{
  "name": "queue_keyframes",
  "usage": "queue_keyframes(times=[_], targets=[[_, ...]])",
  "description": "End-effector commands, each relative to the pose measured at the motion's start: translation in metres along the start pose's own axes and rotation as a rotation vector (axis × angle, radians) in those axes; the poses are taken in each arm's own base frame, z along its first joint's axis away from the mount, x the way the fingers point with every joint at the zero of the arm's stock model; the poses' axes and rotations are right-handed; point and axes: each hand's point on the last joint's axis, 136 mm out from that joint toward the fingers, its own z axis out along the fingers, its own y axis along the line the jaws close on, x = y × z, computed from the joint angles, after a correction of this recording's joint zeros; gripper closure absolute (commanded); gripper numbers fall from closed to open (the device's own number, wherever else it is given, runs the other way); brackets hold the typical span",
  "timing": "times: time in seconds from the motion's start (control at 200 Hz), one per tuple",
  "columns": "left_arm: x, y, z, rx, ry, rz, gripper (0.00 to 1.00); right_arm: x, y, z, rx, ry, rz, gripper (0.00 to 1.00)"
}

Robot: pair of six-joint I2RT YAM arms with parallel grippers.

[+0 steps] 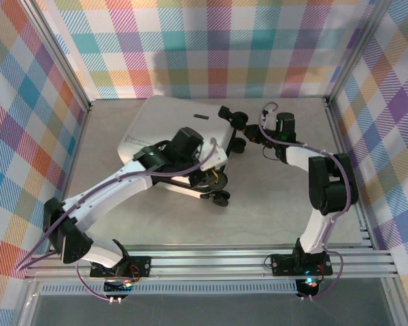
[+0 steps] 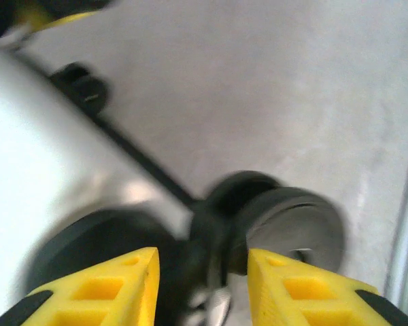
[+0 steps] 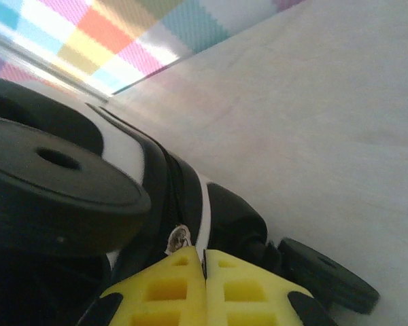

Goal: Pack the luggage

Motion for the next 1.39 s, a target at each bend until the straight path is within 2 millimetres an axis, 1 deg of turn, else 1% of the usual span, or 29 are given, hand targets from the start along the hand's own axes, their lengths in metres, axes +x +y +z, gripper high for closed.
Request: queue_keyframes(times=[0.0,0.075,0.105,0.155,0.2,0.24,0.3,0.38,0.455,0.47,0.52,0.57,0.63,0.695,0.725,0.815,0.925,0.985,1.025,1.045,1.065,1.14,1.23,1.305,1.39], targets=[[0.052,0.066,-0.016,-0.264,0.099,-0.279,1.0,0.0,-0.089,-0.052,0.351,-0.11,0.072,1.0],[0.063,0.078,-0.017,-0.319,0.105,-0.322,1.0,0.02,-0.076,-0.056,0.338,-0.092,0.047,1.0],[0.065,0.083,-0.018,-0.339,0.105,-0.34,1.0,0.032,-0.069,-0.057,0.334,-0.076,0.031,1.0],[0.067,0.091,-0.018,-0.363,0.102,-0.377,1.0,0.046,-0.056,-0.057,0.334,-0.072,-0.019,1.0],[0.067,0.094,-0.017,-0.355,0.099,-0.405,1.0,0.062,-0.048,-0.057,0.346,-0.053,-0.055,1.0],[0.064,0.097,-0.018,-0.362,0.093,-0.421,1.0,0.072,-0.04,-0.059,0.347,-0.045,-0.078,1.0],[0.057,0.098,-0.021,-0.363,0.079,-0.444,1.0,0.083,-0.031,-0.063,0.347,-0.042,-0.107,1.0],[0.044,0.1,-0.032,-0.368,0.046,-0.499,1.0,0.094,-0.019,-0.068,0.347,-0.036,-0.137,1.0],[0.028,0.101,-0.049,-0.403,-0.002,-0.553,0.92,0.101,-0.009,-0.072,0.347,-0.031,-0.17,1.0],[0.025,0.099,-0.052,-0.402,-0.012,-0.564,0.9,0.102,-0.007,-0.073,0.347,-0.029,-0.174,1.0],[0.017,0.093,-0.058,-0.406,-0.043,-0.6,0.78,0.103,-0.003,-0.076,0.344,-0.031,-0.186,1.0],[0.014,0.085,-0.064,-0.434,-0.053,-0.63,0.7,0.102,0.0,-0.079,0.344,-0.037,-0.196,1.0],[0.014,0.074,-0.066,-0.455,-0.066,-0.683,0.55,0.098,0.0,-0.082,0.357,-0.044,-0.216,1.0],[0.009,0.054,-0.061,-0.399,-0.095,-0.746,0.48,0.096,0.0,-0.083,0.372,-0.039,-0.24,1.0],[0.008,0.045,-0.061,-0.387,-0.097,-0.765,0.47,0.094,0.0,-0.083,0.374,-0.038,-0.248,1.0],[0.013,0.029,-0.061,-0.417,-0.094,-0.855,0.43,0.094,0.001,-0.082,0.369,-0.032,-0.255,1.0],[0.024,0.002,-0.04,-0.357,-0.064,-0.983,0.42,0.096,-0.002,-0.079,0.374,-0.03,-0.251,1.0],[0.031,-0.006,-0.037,-0.389,-0.044,-1.017,0.4,0.098,-0.003,-0.076,0.369,-0.027,-0.249,1.0],[0.029,-0.014,-0.033,-0.376,-0.042,-1.02,0.38,0.099,-0.004,-0.075,0.366,-0.024,-0.248,1.0],[0.028,-0.017,-0.032,-0.371,-0.037,-1.02,0.33,0.099,-0.005,-0.075,0.368,-0.022,-0.247,1.0],[0.026,-0.021,-0.031,-0.369,-0.035,-1.019,0.32,0.1,-0.006,-0.074,0.368,-0.019,-0.246,1.0],[0.014,-0.033,-0.025,-0.35,-0.046,-0.993,0.3,0.102,-0.006,-0.072,0.36,-0.013,-0.244,1.0],[0.002,-0.043,-0.019,-0.342,-0.045,-0.972,0.26,0.104,-0.008,-0.071,0.363,-0.008,-0.244,1.0],[0.0,-0.046,-0.01,-0.355,-0.023,-0.984,0.25,0.104,-0.008,-0.071,0.359,-0.01,-0.244,1.0],[0.007,-0.048,0.0,-0.387,0.009,-1.027,0.22,0.104,-0.006,-0.072,0.353,-0.011,-0.248,1.0]])
